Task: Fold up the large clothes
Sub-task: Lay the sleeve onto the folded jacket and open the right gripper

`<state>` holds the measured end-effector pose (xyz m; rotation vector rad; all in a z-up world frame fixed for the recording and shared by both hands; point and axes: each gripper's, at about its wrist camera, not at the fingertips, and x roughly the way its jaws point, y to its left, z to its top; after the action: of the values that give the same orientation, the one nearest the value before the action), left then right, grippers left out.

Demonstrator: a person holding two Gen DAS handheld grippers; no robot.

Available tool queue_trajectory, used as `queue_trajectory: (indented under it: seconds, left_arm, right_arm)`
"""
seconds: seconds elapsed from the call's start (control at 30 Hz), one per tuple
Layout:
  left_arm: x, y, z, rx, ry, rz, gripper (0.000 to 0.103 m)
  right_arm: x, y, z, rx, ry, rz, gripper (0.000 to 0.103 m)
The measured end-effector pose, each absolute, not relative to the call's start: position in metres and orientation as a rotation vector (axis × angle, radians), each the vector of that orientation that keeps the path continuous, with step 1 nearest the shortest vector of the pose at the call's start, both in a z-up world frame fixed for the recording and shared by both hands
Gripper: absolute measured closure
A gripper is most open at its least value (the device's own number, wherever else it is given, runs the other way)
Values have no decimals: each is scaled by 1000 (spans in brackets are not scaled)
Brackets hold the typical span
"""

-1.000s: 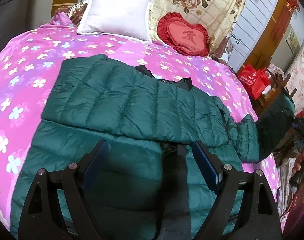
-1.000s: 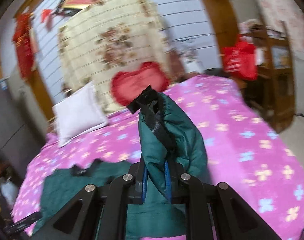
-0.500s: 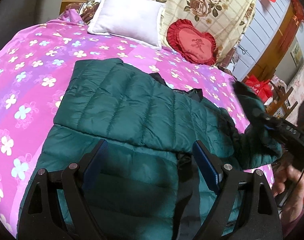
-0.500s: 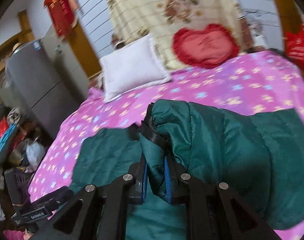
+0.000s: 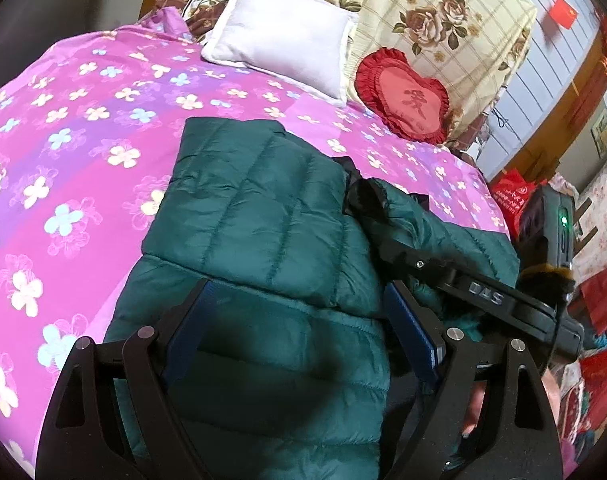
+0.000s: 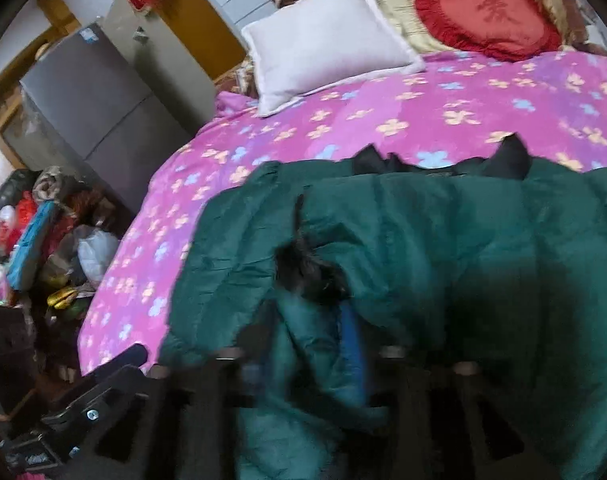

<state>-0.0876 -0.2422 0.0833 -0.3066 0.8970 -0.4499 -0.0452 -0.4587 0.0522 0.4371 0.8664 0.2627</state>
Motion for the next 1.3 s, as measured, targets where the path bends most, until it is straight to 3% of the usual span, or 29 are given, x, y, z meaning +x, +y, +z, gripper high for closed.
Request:
queue_trajectory:
  seconds: [0.07, 0.23, 0.33, 0.8, 0.83, 0.93, 1.0, 1.23, 1.3]
  left_arm:
    - [-87, -239, 83, -328, 896, -454, 17]
    - [-83, -240, 87, -405, 909, -466, 17]
    - [-80, -253, 91, -422, 923, -474, 17]
    - [-55, -354, 82, -154, 967, -425, 17]
    - [-56, -359, 82, -119, 959, -419, 19]
    - [-57, -367, 80, -60, 944, -421, 38]
    - [-56, -368, 79, -40, 946, -421, 43]
    - [-49, -355, 87, -62, 937, -439, 82]
    - [-49, -347, 95, -64, 912, -430, 86]
  right_arm:
    - [-52, -457, 63, 444, 852, 287, 37]
    - [-89, -468, 114, 348, 762, 203, 34]
    - [-115, -486, 137, 296, 730, 112, 27]
    - [-208, -590, 153, 318, 684, -106, 25]
    - [-211, -594, 151, 320, 689, -116, 25]
    - [-218, -603, 147, 327, 692, -138, 25]
    - [-218, -608, 143, 348, 697, -144, 25]
    - [-206, -598, 145, 324, 707, -162, 25]
    - [-199, -594, 146, 311, 705, -174, 25]
